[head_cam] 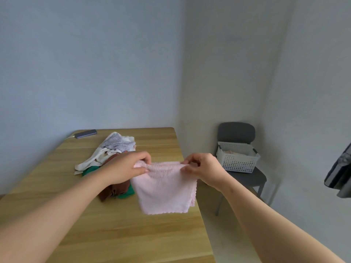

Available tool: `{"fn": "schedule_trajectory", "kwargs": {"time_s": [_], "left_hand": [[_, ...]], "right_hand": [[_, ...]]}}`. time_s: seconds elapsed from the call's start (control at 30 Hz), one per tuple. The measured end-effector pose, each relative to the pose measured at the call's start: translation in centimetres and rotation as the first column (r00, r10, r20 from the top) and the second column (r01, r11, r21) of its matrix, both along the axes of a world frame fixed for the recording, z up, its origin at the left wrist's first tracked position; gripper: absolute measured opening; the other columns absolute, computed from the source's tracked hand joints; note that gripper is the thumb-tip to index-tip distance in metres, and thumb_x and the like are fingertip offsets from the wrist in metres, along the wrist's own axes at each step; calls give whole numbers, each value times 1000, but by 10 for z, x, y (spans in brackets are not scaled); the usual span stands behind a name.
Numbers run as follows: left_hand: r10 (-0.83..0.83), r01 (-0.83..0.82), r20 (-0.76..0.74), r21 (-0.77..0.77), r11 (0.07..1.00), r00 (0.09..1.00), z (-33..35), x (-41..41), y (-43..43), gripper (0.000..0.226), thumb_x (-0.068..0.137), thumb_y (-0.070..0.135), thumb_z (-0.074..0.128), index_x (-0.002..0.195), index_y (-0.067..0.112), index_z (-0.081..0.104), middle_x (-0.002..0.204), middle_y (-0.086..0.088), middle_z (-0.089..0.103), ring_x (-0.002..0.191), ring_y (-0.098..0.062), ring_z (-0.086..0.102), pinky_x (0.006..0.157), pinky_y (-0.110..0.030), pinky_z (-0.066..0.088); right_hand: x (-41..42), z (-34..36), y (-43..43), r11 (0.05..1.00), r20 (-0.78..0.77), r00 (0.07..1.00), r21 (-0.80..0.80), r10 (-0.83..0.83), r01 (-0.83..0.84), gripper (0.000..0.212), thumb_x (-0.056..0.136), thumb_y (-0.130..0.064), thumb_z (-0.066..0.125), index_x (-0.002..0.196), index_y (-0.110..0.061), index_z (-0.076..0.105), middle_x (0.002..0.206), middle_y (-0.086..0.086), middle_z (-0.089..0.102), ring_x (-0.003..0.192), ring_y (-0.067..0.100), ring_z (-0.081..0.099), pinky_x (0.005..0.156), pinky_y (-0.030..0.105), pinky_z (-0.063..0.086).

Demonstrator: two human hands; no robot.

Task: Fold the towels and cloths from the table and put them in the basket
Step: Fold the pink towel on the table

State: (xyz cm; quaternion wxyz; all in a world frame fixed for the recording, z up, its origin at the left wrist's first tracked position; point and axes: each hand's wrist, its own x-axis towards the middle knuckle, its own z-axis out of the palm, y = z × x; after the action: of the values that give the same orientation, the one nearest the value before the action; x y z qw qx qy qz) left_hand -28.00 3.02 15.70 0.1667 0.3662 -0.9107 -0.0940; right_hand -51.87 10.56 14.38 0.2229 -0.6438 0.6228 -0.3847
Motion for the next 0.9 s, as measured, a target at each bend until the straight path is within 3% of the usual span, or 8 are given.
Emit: {"fn": "schedule_trajectory", "kwargs": {"time_s": [0.1,0.23,0.37,0.5,0.6,0.73,0.83,0.9], "left_hand": [[46,-47,-70,-11,999,997,1,0,2,21,90,34,58,74,39,45,82,11,58,86,-9,55,77,-18,39],[153,16,-479,330,944,864,-13,-5,0,29,93,20,54,71,39,54,72,20,57,70,6,50,74,-23,38],[306,88,-644,504,859,701,-19,-15,10,14,86,16,64,86,27,55,95,9,54,98,-11,47,83,-26,36],[333,153,-465,739,656,820,-17,-4,10,67,51,23,89,110,28,59,126,4,50,125,-10,40,106,-29,34],[366,214,-466,805,554,806,-20,0,2,104,13,37,96,108,9,64,108,-11,69,104,-22,65,92,-35,51],[383,142,-439,787,600,813,-26,4,-7,89,22,36,96,100,4,66,98,-10,72,97,-20,67,90,-33,51],[278,-52,-244,658,751,929,-34,6,-5,28,65,17,85,87,14,68,86,-1,67,87,-14,62,79,-25,48],[247,-163,-120,476,864,961,-42,3,-2,16,74,19,78,77,25,63,77,6,63,77,-10,56,67,-21,41]], "right_hand": [[-1,0,4,999,117,992,-11,-48,50,14,85,-19,69,73,-21,62,66,-11,58,57,0,52,49,7,39],[2,1,11,997,217,973,26,-73,69,17,90,-20,63,74,-12,61,67,-7,56,53,-1,49,43,6,34],[5,-1,10,993,192,974,30,-118,114,20,94,-23,56,76,-13,57,68,-5,51,62,8,44,50,13,34],[5,-6,8,988,187,970,28,-153,151,21,93,-24,56,75,-16,55,66,-5,47,61,7,41,54,18,32],[3,-6,10,993,276,954,41,-119,112,14,88,-23,65,79,-14,61,67,-5,52,60,5,45,51,14,36],[-1,-8,13,966,339,941,238,19,-105,19,77,-19,77,92,-11,66,84,2,62,73,12,58,62,20,49],[0,-19,13,916,66,996,392,63,-84,23,78,-21,76,98,-10,70,91,2,67,81,12,61,76,21,51],[3,-30,8,933,-67,997,360,27,-1,23,82,-22,72,100,-9,70,93,2,67,85,13,59,74,19,48]]}}
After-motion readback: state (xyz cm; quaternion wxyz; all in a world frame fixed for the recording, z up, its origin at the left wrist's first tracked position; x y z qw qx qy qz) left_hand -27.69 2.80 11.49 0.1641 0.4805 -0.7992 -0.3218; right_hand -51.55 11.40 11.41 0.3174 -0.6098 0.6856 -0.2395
